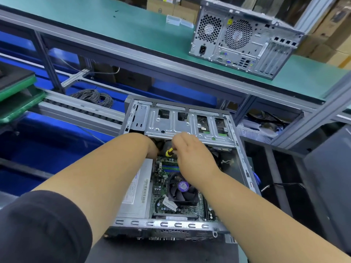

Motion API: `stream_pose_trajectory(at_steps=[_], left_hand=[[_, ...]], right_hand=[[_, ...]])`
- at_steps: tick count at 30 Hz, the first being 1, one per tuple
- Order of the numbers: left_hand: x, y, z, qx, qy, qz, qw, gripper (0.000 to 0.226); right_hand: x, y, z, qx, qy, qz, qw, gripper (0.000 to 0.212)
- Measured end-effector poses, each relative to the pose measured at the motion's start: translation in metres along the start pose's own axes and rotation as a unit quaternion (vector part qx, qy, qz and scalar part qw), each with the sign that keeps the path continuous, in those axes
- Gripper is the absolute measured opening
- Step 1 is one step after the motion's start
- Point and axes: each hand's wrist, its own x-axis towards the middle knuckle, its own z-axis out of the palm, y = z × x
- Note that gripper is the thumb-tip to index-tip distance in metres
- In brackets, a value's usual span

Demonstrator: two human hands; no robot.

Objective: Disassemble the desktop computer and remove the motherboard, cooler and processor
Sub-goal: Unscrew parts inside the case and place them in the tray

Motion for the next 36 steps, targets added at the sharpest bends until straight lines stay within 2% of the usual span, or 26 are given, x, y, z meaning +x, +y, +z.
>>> stream_pose_trajectory(at_steps=[2, 4, 5, 7, 9, 11, 13, 14, 15, 19, 21, 24, 30, 33, 36], left_hand=[[-0.008, 0.004, -0.002, -0.019, -0.004, 0.01, 1.0, 0.06], [-0.021, 0.008, -0.005, -0.047, 0.028, 0.028, 0.998, 0.057], [-0.026, 0.01, -0.006, -0.071, 0.046, 0.043, 0.995, 0.054], [-0.037, 0.012, -0.006, -0.217, 0.033, 0.072, 0.973, 0.051], [-0.051, 0.017, -0.006, -0.323, 0.007, 0.103, 0.941, 0.052], [-0.068, 0.024, -0.008, -0.315, 0.029, 0.114, 0.942, 0.05], [-0.09, 0.036, -0.012, -0.256, 0.09, 0.122, 0.955, 0.047], [-0.1, 0.043, -0.013, -0.229, 0.132, 0.124, 0.956, 0.044], [-0.109, 0.052, -0.013, -0.218, 0.175, 0.124, 0.952, 0.042], [-0.138, 0.096, 0.001, -0.299, 0.287, 0.136, 0.9, 0.029], [-0.146, 0.118, 0.011, -0.35, 0.324, 0.143, 0.867, 0.024], [-0.152, 0.144, 0.025, -0.366, 0.369, 0.134, 0.844, 0.021], [-0.154, 0.18, 0.046, -0.44, 0.411, 0.088, 0.794, 0.018], [-0.158, 0.19, 0.051, -0.487, 0.433, 0.09, 0.753, 0.021], [-0.165, 0.196, 0.06, -0.541, 0.416, 0.099, 0.724, 0.023]], right_hand=[[-0.016, 0.006, -0.015, 0.06, 0.075, 0.062, 0.993, 0.023], [-0.035, 0.017, -0.034, 0.137, 0.132, 0.14, 0.972, 0.029], [-0.046, 0.023, -0.043, 0.168, 0.15, 0.178, 0.958, 0.024], [-0.07, 0.038, -0.06, 0.229, 0.181, 0.275, 0.916, 0.009], [-0.093, 0.05, -0.071, 0.336, 0.209, 0.374, 0.839, 0.011], [-0.113, 0.062, -0.076, 0.441, 0.236, 0.443, 0.744, 0.02], [-0.132, 0.074, -0.077, 0.552, 0.26, 0.471, 0.637, 0.021], [-0.141, 0.081, -0.075, 0.594, 0.26, 0.471, 0.599, 0.018], [-0.151, 0.087, -0.072, 0.618, 0.246, 0.468, 0.582, 0.016], [-0.193, 0.109, -0.051, 0.591, 0.166, 0.498, 0.612, 0.012], [-0.209, 0.115, -0.04, 0.589, 0.135, 0.511, 0.611, 0.016], [-0.229, 0.119, -0.018, 0.559, 0.075, 0.52, 0.641, 0.02], [-0.251, 0.123, 0.042, 0.469, -0.055, 0.525, 0.708, 0.015], [-0.254, 0.123, 0.061, 0.456, -0.077, 0.512, 0.724, 0.016], [-0.253, 0.123, 0.072, 0.434, -0.112, 0.492, 0.746, 0.024]])
